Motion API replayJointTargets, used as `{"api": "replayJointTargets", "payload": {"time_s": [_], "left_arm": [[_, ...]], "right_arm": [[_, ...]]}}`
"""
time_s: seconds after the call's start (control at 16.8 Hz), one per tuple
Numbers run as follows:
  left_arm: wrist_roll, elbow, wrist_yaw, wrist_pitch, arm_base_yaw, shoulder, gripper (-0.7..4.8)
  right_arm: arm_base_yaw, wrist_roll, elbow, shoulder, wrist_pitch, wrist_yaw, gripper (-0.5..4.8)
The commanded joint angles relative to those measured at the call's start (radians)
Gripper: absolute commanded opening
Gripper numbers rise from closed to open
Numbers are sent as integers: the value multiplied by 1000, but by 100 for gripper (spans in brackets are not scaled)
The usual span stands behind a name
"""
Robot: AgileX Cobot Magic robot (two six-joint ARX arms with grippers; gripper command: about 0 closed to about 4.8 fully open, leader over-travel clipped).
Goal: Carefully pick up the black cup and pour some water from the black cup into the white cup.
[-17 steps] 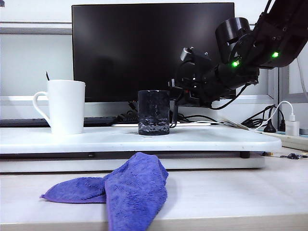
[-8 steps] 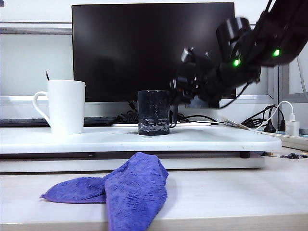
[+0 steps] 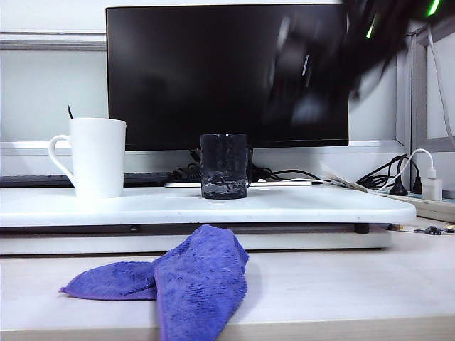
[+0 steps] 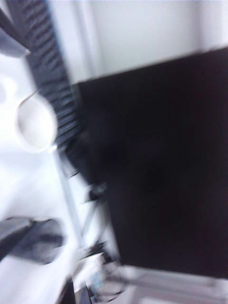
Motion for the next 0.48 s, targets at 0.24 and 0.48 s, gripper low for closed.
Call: {"api": "replayJointTargets", "payload": {"time_s": [0.24, 0.48], "left_arm": [[4, 3, -80, -98, -1, -346, 479], [-8, 5, -113, -349, -1, -631, 479]], "right_arm": [[1, 26, 9, -565, -199, 15, 264], [2, 16, 8, -1005, -606, 54, 264]]}}
